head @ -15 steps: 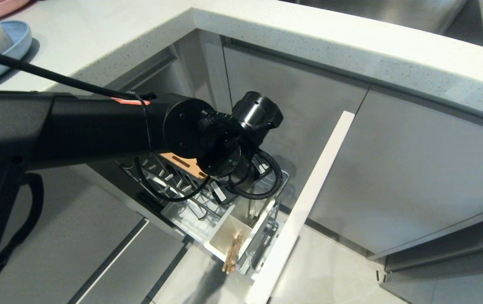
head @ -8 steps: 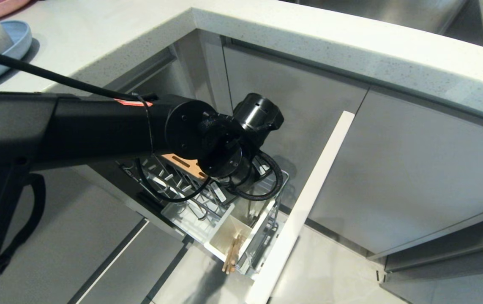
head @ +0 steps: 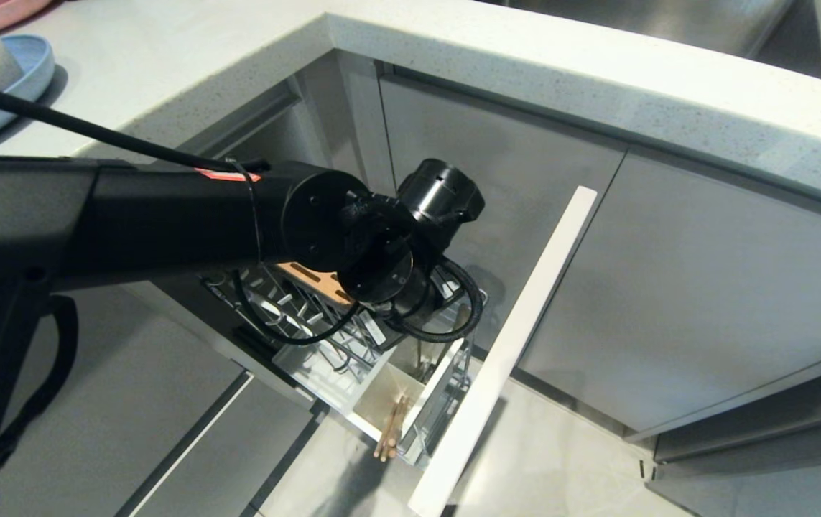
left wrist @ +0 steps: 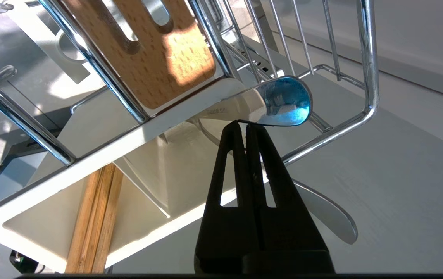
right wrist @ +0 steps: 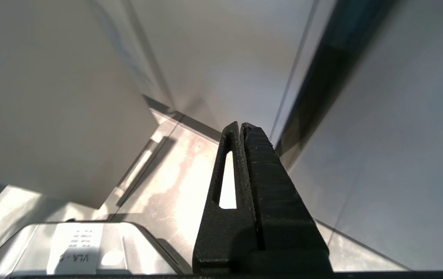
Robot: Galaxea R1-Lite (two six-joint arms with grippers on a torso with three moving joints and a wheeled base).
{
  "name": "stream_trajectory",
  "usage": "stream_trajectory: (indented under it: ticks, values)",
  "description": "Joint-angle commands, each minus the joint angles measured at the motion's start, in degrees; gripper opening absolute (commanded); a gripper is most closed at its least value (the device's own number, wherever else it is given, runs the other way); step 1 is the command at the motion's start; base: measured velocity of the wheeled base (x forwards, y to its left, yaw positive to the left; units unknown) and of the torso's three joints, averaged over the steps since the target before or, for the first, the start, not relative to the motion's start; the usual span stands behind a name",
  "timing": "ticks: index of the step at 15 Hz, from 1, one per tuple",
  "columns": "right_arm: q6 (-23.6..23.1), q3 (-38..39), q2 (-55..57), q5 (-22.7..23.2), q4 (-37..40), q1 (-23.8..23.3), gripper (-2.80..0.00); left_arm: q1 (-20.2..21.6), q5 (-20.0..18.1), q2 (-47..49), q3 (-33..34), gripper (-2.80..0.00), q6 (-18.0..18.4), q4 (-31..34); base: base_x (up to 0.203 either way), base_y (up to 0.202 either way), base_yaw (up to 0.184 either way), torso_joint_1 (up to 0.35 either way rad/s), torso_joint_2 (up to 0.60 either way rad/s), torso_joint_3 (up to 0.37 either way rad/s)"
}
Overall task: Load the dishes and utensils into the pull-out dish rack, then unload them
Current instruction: Take the spoon out of the cupboard
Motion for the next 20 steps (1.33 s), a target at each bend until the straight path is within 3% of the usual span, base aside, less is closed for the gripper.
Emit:
stream_trajectory:
  ticks: [1, 11, 12, 14, 20]
  values:
    - [0.0, 0.1, -0.2, 0.0, 0.0, 0.0, -2.80, -0.3, 0.2, -0.1, 0.0, -2.80, -0.4, 0.4, 0.000, 0.000, 0.000, 0.000, 0.00, 0.000]
    - [0.0, 0.1, -0.2, 0.0, 0.0, 0.1, -2.80, -3.7, 0.7, -5.2, 0.3, -2.80, 0.2, 5.1, 0.000, 0.000, 0.000, 0.000, 0.00, 0.000]
    - [0.0, 0.1, -0.2, 0.0, 0.0, 0.0, -2.80, -3.6, 1.3, -5.2, 0.5, 0.00, 1.2, 5.8, 0.000, 0.000, 0.000, 0.000, 0.00, 0.000]
    - [0.0, 0.1, -0.2, 0.0, 0.0, 0.1, -2.80, -3.9, 4.1, -5.2, 1.5, 0.00, 5.1, 7.5, 0.000, 0.000, 0.000, 0.000, 0.00, 0.000]
    - [0.0, 0.1, -0.2, 0.0, 0.0, 0.0, -2.80, -4.6, 6.7, -4.5, 3.9, 0.00, 9.0, 7.3, 0.000, 0.000, 0.000, 0.000, 0.00, 0.000]
